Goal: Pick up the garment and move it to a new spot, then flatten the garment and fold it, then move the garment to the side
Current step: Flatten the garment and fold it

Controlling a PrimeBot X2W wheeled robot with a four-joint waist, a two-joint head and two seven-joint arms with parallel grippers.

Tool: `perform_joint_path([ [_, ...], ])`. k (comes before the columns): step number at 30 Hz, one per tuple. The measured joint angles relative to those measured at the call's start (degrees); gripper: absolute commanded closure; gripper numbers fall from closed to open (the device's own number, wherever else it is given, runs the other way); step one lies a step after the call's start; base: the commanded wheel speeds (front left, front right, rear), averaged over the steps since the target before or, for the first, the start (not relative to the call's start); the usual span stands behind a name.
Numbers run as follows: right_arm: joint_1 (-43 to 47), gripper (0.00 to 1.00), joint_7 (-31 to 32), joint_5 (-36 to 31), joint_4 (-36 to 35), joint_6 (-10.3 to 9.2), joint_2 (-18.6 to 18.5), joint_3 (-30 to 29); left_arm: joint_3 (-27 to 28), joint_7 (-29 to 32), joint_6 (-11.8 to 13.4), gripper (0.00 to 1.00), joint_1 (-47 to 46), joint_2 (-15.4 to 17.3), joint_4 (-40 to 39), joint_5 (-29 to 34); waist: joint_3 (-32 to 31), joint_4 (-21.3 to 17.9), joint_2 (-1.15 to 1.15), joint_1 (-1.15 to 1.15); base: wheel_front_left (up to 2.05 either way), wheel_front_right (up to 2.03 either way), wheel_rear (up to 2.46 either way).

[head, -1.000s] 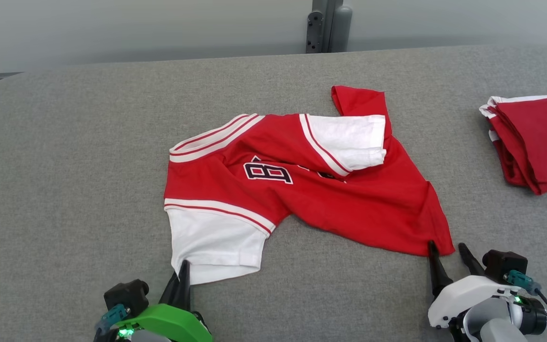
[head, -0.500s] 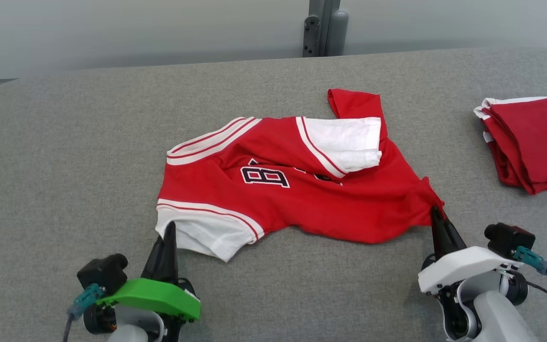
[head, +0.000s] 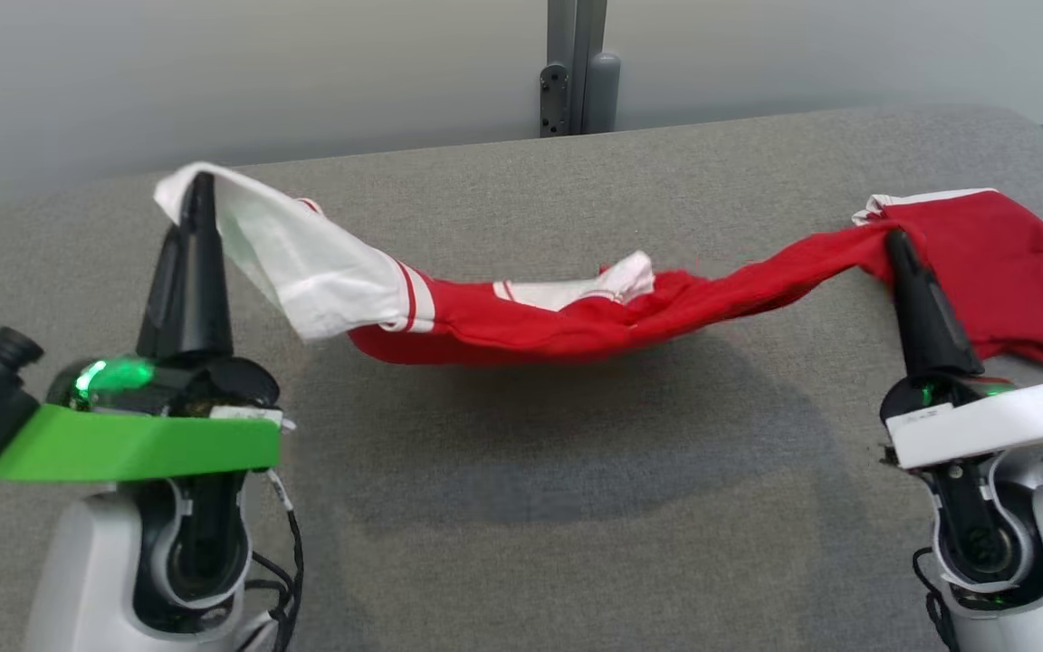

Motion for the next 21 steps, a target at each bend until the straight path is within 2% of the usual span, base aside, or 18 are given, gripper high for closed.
perform_joint_path([
  [7,1.3,1.00,5.5,4.6,-16.7,-0.01,0.2,-5.6,1.3,6.3,3.3,1.00,-5.5,3.1,-17.3,-0.5,0.3,-1.3,0.00,0.00,0.00,0.00,0.00],
  [12,0.5,1.00,9.9,5.9,-25.1,-0.01,1.0,-9.3,1.0,12.2,5.8,1.00,-11.3,5.1,-23.9,-0.8,1.9,-1.9,0.00,0.00,0.00,0.00,0.00],
  [16,-3.3,1.00,13.1,5.5,-26.5,-0.01,1.7,-11.4,1.0,15.6,6.8,1.00,-17.5,6.8,-23.5,-0.4,4.1,-2.0,0.00,0.00,0.00,0.00,0.00],
  [21,-13.6,1.00,16.6,4.0,-19.5,-0.01,2.3,-12.6,0.2,19.0,7.0,1.00,-26.7,7.3,-14.9,-0.7,8.0,-2.0,0.00,0.00,0.00,0.00,0.00],
])
